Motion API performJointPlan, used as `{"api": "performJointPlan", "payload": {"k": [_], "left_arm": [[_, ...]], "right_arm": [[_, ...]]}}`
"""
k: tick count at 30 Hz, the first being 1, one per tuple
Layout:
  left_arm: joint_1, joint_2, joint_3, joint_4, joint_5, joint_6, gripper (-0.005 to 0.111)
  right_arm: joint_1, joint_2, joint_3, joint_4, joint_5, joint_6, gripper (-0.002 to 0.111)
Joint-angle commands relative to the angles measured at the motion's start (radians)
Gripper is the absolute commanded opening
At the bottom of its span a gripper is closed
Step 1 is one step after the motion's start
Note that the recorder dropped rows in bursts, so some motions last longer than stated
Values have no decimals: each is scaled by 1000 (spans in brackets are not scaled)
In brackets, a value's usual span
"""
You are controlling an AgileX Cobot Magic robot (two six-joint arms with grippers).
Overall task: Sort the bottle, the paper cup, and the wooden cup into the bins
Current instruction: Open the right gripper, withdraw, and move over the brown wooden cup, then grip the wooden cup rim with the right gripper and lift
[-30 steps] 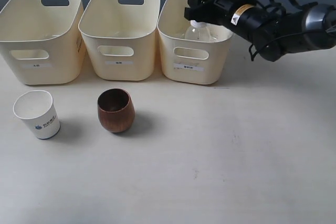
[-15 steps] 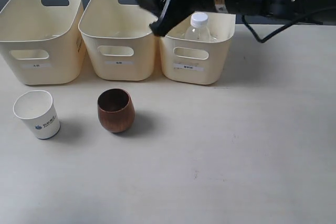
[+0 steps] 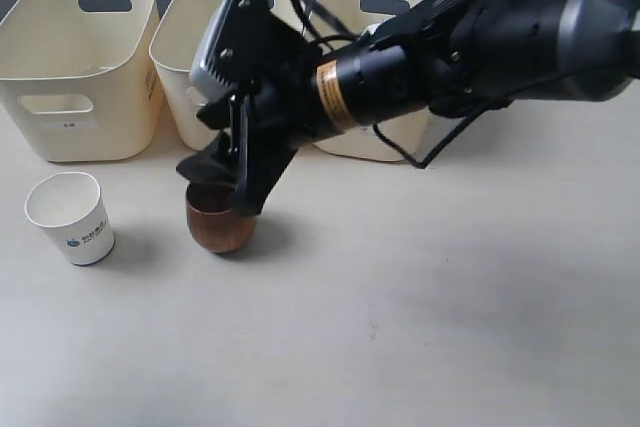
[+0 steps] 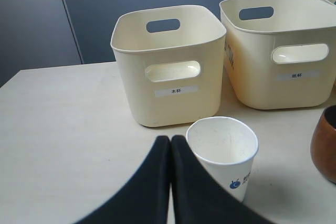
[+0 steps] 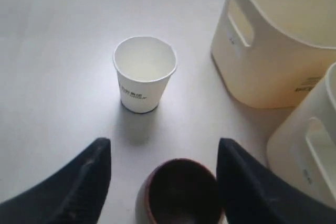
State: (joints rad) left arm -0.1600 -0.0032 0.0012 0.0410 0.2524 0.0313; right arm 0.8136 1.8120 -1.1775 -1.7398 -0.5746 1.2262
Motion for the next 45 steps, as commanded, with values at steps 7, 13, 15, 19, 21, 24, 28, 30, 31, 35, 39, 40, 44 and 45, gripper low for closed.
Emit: {"api": "performJointPlan", "payload": {"k": [7, 13, 15, 19, 21, 24, 28, 30, 31, 35, 39, 40, 44, 45], "left_arm": [[-1, 3, -1, -2, -14, -3, 0], [-1, 3, -1, -2, -14, -3, 0], [-1, 3, -1, -2, -14, -3, 0], [-1, 3, -1, -2, -14, -3, 0], [-1, 3, -1, -2, -14, -3, 0], [-1, 3, -1, -2, -14, -3, 0], [-1, 3, -1, -2, -14, -3, 0], [-1, 3, -1, -2, -14, -3, 0], [-1, 3, -1, -2, -14, -3, 0], [-1, 3, -1, -2, -14, -3, 0], [-1, 3, -1, -2, -14, -3, 0], [-1, 3, -1, -2, -14, -3, 0], [-1, 3, -1, -2, -14, -3, 0], [-1, 3, -1, -2, -14, -3, 0]], "right_arm": [[35, 161, -6, -5, 65, -2, 57], [35, 188, -6, -5, 72, -2, 57], [35, 188, -6, -5, 72, -2, 57], [35, 188, -8, -5, 87, -2, 57], [35, 188, -8, -5, 111, -2, 57], [35, 188, -8, -5, 116, -2, 57], [35, 188, -8, -5, 116, 0, 57], [35, 188, -8, -5, 116, 0, 57], [35, 188, -8, -5, 116, 0, 57], [35, 188, -8, -5, 116, 0, 57], [35, 188, -8, -5, 116, 0, 57], [35, 188, -8, -5, 116, 0, 57], [35, 197, -8, -5, 116, 2, 57], [35, 206, -8, -5, 116, 2, 57]]}}
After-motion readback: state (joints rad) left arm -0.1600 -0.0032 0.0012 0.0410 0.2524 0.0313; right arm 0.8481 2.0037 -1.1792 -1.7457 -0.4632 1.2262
